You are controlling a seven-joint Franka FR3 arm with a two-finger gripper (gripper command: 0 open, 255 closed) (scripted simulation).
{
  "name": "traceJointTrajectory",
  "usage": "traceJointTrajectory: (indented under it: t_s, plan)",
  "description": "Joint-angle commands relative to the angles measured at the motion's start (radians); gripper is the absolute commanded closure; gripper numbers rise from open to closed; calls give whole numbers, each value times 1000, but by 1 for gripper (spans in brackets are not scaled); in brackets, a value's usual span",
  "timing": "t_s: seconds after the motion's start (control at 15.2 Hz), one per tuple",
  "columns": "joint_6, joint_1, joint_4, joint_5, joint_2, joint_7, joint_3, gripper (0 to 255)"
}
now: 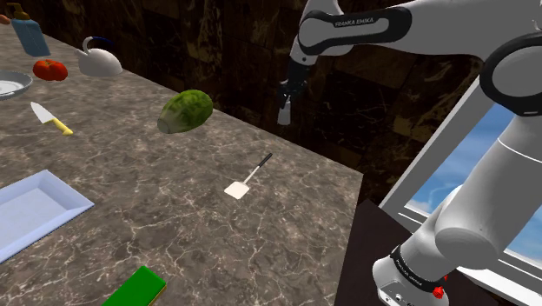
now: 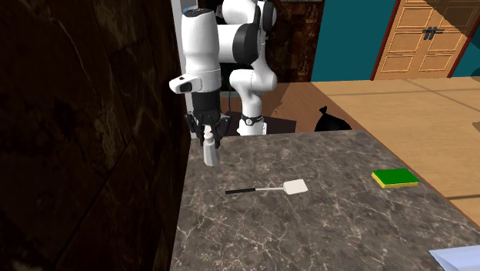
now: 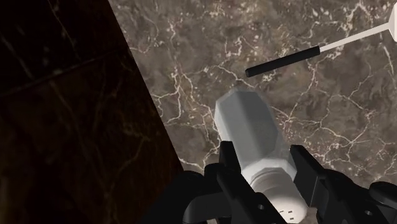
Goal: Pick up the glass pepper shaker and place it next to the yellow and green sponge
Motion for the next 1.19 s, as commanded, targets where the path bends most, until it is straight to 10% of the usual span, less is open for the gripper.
traceJointTrajectory:
  t_s: [0.0, 0.33, 1.12]
  plan:
    - [-28, -1, 25, -1, -2, 0, -1, 255]
    - [-82, -1, 75, -2, -7, 3, -1, 255]
    - [-30, 123, -194, -21, -233, 258, 127, 255]
